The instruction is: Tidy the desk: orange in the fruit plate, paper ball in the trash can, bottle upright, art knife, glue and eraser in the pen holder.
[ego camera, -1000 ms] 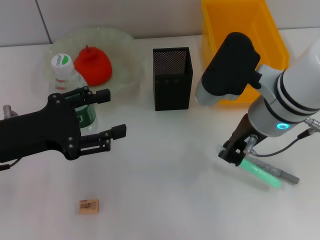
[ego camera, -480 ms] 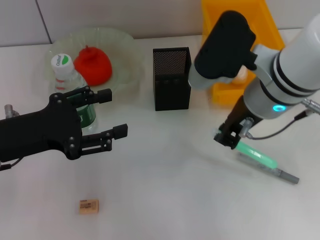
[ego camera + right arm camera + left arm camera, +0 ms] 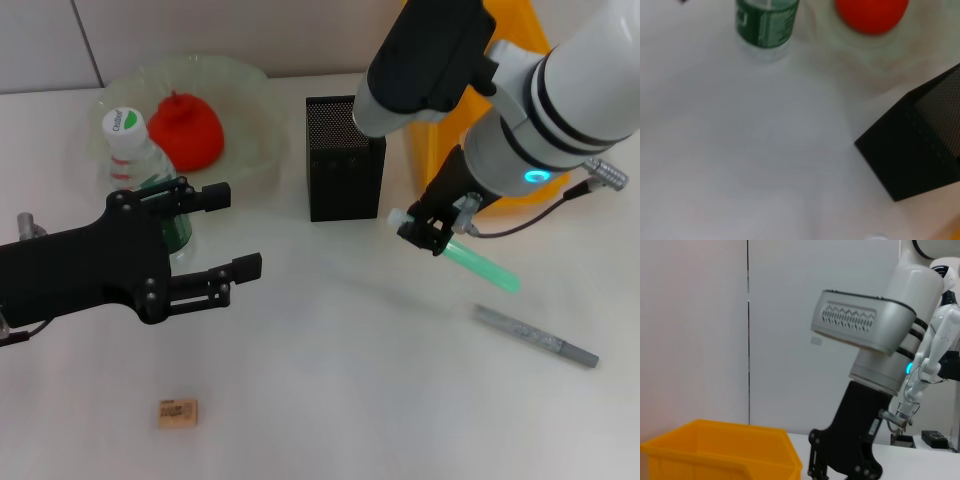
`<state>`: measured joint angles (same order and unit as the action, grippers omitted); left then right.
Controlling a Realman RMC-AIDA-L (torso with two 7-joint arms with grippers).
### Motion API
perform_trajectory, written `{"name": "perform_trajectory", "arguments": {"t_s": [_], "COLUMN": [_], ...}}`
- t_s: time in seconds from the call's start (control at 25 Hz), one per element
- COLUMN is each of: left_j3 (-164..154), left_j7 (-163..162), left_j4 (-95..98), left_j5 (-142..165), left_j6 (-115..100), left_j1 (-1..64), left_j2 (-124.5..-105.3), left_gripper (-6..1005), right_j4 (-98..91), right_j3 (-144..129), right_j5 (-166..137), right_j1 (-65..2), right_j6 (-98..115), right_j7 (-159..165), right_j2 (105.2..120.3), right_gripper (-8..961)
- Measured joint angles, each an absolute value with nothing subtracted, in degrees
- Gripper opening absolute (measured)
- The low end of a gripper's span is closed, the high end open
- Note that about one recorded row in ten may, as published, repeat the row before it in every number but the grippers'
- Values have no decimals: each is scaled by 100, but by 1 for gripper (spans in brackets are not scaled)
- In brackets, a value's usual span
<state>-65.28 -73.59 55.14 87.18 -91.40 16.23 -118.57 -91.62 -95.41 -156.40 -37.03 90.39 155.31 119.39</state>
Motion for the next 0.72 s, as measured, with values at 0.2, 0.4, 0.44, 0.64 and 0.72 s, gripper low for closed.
{"name": "perform_trajectory", "arguments": {"t_s": [0.2,0.4,0.44,0.64,0.72], "left_j3": [-6536,-6539,-6539,-6539,-6527], "left_j7": [-7358,-7353,-7349,-7339,-7339], "left_j4": [5458,5417,5401,5368,5368], "left_j5": [8718,8718,8718,8719,8716], "left_j6": [-9138,-9126,-9123,-9108,-9107], "left_j1": [1658,1703,1710,1722,1723], "left_j2": [-11856,-11856,-11856,-11856,-11856], "left_gripper": [786,786,786,786,786], "right_j4": [-9418,-9637,-9652,-9742,-9786], "right_j3": [-9393,-9369,-9369,-9369,-9368], "right_j5": [-15636,-15667,-15674,-15684,-15679], "right_j1": [-3674,-3662,-3672,-3696,-3695], "right_j6": [8934,8796,8746,8383,8200], "right_j7": [15512,15510,15511,15518,15527], "right_j2": [11944,11950,11949,11944,11943], "right_gripper": [169,169,169,169,169]}}
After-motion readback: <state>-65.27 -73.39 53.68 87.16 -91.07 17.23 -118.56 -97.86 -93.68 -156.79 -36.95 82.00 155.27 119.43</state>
